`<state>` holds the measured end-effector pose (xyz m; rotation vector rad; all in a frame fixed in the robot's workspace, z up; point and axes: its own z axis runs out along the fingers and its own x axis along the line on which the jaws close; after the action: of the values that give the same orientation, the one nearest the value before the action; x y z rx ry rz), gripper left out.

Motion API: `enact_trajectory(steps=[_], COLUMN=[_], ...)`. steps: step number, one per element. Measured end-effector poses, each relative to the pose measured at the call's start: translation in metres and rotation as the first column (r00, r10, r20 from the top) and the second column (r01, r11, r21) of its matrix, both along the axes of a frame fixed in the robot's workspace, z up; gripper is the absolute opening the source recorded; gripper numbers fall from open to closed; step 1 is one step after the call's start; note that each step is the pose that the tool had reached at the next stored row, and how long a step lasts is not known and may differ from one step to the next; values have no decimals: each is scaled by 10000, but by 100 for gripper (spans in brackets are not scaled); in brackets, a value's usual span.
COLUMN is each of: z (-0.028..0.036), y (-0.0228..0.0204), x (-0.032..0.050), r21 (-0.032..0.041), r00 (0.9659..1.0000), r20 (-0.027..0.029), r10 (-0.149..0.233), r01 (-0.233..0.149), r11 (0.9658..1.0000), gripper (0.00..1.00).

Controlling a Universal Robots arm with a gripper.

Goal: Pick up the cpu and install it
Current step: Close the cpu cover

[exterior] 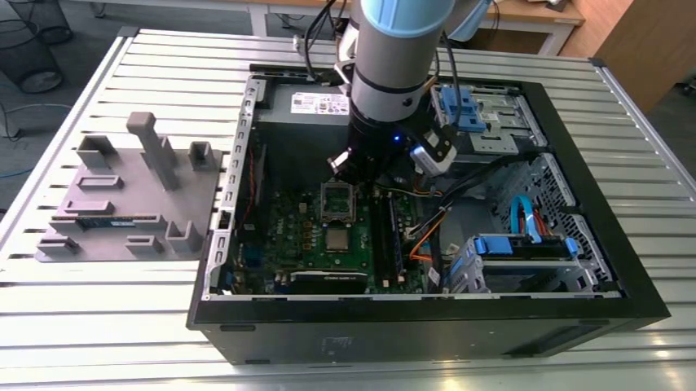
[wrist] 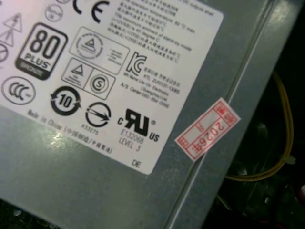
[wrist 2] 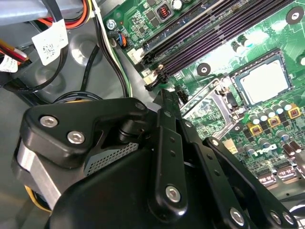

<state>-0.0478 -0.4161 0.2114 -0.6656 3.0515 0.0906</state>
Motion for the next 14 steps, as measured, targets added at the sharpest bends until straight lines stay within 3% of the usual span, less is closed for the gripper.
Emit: enact_trajectory(steps=[5,12,14], z=[14,52,53], y=[-3,-6,-6], x=[0,1,1], r21=[-42,-50,-48], r00=[10000,9999,9999], r20=[-55,-163,-170], r10=[1,0,-1], r01=[-1,-1,0], r11=[10000,10000,10000], gripper=[11,11,11])
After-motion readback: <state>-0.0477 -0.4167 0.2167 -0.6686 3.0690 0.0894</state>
